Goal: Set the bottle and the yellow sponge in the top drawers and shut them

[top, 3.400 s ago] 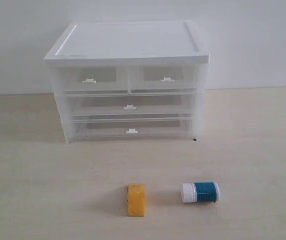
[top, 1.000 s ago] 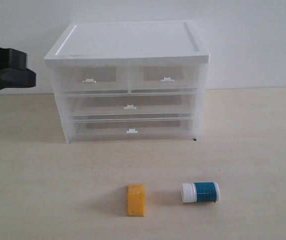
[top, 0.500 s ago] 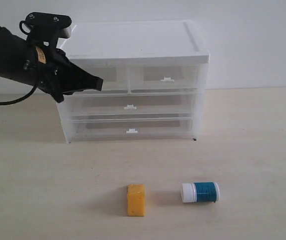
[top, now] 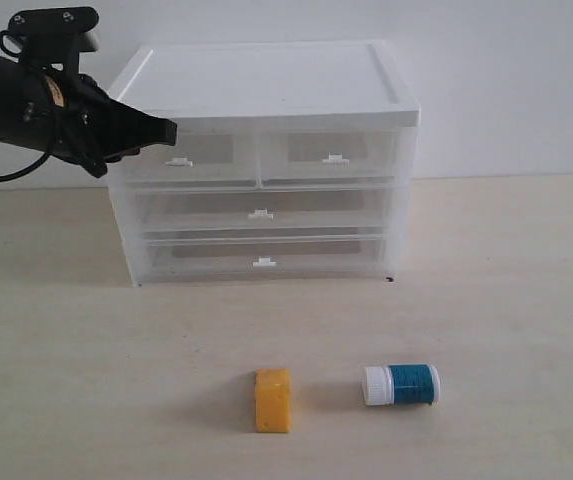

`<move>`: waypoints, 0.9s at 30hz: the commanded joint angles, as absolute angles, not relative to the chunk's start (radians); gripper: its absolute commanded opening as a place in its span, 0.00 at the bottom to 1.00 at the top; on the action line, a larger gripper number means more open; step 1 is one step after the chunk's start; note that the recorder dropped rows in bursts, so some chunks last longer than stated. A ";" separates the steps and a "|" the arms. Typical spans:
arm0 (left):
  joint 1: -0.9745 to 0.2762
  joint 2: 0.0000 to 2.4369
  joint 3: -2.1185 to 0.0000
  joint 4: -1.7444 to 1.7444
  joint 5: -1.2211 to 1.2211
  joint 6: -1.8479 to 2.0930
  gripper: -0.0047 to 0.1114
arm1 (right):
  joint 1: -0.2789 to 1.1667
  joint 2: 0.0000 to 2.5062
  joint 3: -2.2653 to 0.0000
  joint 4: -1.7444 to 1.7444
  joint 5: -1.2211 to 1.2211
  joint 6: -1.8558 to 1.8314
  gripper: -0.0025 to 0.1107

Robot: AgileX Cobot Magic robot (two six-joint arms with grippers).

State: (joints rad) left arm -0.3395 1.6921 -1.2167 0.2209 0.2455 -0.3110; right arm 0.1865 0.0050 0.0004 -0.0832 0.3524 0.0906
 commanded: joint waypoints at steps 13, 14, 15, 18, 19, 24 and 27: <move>-0.324 1.733 -1.223 0.222 0.179 -0.322 0.07 | 0.180 0.000 0.000 -0.088 0.341 0.091 0.02; -0.324 1.733 -1.223 0.222 0.179 -0.322 0.07 | 0.180 0.000 0.000 -0.088 0.341 0.091 0.02; -0.324 1.733 -1.223 0.222 0.179 -0.322 0.07 | 0.180 0.000 0.000 -0.088 0.341 0.091 0.02; -0.324 1.733 -1.223 0.222 0.184 -0.322 0.07 | 0.180 0.000 0.000 -0.088 0.341 0.091 0.02; -0.324 1.733 -1.223 0.222 0.184 -0.322 0.07 | 0.180 0.000 0.000 -0.088 0.341 0.091 0.02; -0.324 1.733 -1.223 0.217 0.184 -0.322 0.07 | 0.180 0.000 0.000 -0.088 0.341 0.091 0.02; -0.324 1.733 -1.223 0.201 0.184 -0.322 0.07 | 0.180 0.000 0.000 -0.088 0.341 0.091 0.02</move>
State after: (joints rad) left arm -0.3268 1.7067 -1.2167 0.2152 0.2242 -0.3126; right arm 0.1865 0.0050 0.0004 -0.0832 0.3524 0.0906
